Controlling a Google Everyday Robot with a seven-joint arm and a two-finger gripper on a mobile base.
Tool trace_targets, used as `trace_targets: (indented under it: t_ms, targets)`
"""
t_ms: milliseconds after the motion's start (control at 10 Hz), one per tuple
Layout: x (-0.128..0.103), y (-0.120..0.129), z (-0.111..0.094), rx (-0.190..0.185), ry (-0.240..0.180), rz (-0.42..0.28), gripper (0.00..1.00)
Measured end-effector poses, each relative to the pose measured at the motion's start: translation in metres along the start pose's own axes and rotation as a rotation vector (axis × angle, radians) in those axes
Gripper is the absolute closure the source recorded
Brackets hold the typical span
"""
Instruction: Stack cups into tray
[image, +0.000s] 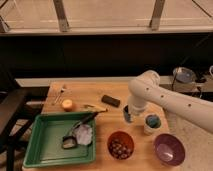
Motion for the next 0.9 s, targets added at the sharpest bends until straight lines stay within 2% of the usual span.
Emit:
trace_targets:
  t_ms: [300, 500, 800, 900]
  targets:
    - [-0.058, -0.024, -0.015, 0.027, 0.002, -0.129, 1.00]
    - [-0.107, -0.038, -0.022, 0.030, 0.001, -0.233, 1.00]
    - [-0.179, -0.045, -0.032, 0.034, -0.009, -0.400, 1.00]
    - [-0.215, -0.042, -0.039, 0.043, -0.008, -0.487, 1.00]
